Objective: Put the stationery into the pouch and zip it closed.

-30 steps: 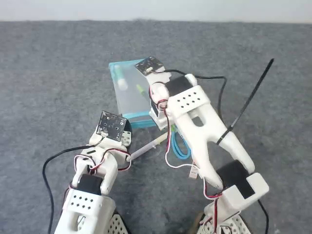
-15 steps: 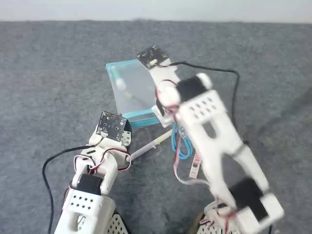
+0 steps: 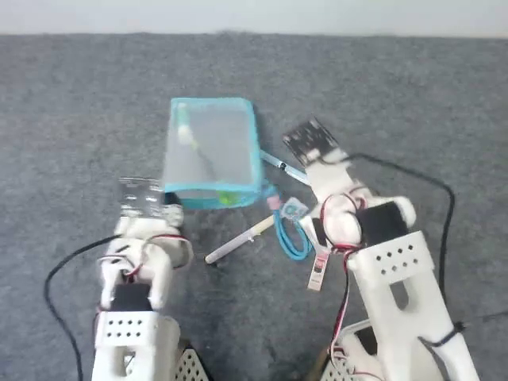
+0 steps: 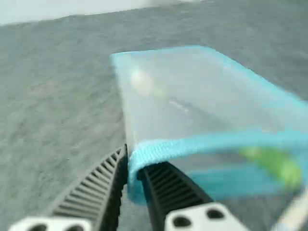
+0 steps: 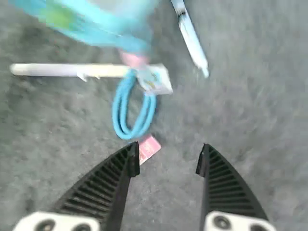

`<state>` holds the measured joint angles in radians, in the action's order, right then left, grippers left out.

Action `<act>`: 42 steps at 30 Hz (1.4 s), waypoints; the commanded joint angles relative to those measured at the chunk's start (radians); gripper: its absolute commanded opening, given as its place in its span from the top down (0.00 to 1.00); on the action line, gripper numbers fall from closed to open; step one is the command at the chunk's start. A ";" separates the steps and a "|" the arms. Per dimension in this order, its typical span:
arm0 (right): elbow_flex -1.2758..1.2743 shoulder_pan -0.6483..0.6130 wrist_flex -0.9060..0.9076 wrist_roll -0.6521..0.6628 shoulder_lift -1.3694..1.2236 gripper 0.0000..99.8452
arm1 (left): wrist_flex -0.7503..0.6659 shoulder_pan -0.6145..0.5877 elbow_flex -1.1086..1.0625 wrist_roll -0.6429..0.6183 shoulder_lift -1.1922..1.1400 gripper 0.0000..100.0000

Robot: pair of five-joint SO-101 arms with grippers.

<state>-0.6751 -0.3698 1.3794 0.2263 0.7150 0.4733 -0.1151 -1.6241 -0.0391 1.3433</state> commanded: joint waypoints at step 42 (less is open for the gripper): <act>-0.236 -0.045 -0.297 -0.149 -0.202 0.81 | 0.124 -0.068 0.165 0.049 0.017 0.99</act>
<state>-0.9145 -0.3928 1.1093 0.1066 0.5125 0.6191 -0.1887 -1.5060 0.0315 1.3418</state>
